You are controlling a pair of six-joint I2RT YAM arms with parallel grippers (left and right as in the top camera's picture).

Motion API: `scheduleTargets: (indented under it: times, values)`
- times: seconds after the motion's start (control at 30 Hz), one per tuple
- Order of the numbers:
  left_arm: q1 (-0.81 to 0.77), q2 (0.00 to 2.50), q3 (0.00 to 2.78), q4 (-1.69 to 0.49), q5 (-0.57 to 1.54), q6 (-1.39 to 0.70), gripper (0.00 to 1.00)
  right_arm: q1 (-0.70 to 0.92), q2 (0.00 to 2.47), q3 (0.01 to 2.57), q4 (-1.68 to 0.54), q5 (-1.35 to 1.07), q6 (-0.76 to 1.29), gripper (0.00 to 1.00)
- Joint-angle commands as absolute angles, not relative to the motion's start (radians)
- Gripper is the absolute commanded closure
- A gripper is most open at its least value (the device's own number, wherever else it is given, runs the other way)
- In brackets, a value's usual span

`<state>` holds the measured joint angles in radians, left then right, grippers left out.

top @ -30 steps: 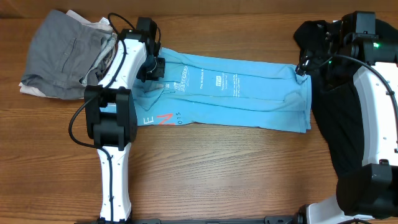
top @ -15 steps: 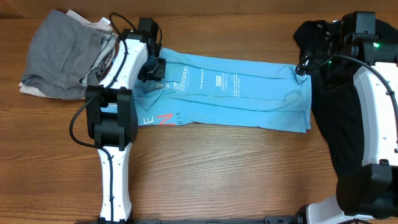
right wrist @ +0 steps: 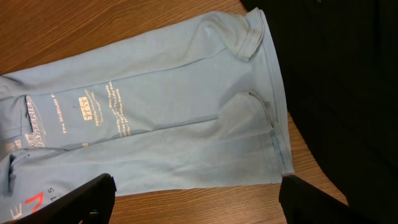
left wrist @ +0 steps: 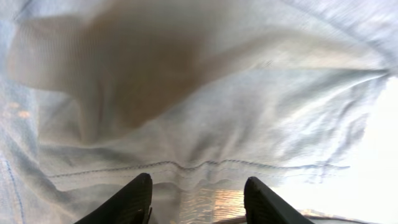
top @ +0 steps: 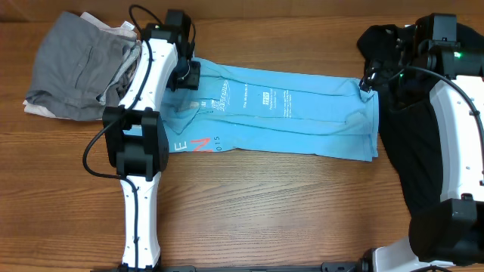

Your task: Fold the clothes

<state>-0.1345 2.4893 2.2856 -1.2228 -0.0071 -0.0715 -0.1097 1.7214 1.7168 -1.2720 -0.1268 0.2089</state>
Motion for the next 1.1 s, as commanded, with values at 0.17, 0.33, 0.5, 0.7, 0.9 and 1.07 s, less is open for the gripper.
scheduleTargets:
  times: [0.17,0.33,0.5,0.7,0.9,1.07]
  values:
    - [-0.247,2.498,2.294,-1.174,0.034,0.047,0.44,-0.107,1.717,1.74,-1.269,-0.133,0.208,0.11]
    - [-0.287,2.498,2.291,-1.153,0.031,0.076,0.44,-0.107,1.717,1.74,-1.276,-0.133,0.208,0.11]
    - [-0.287,2.498,2.281,-1.147,0.01,0.076,0.51,-0.107,1.717,1.74,-1.289,-0.133,0.208,0.11]
    - [-0.283,2.498,2.209,-1.129,-0.004,0.076,0.51,-0.107,1.717,1.74,-1.289,-0.133,0.208,0.11]
    - [-0.279,2.498,2.152,-1.113,-0.012,0.075,0.63,-0.107,1.717,1.74,-1.289,-0.133,0.208,0.11]
    - [-0.278,2.498,2.151,-1.105,-0.039,0.071,0.75,-0.107,1.717,1.74,-1.289,-0.133,0.208,0.11]
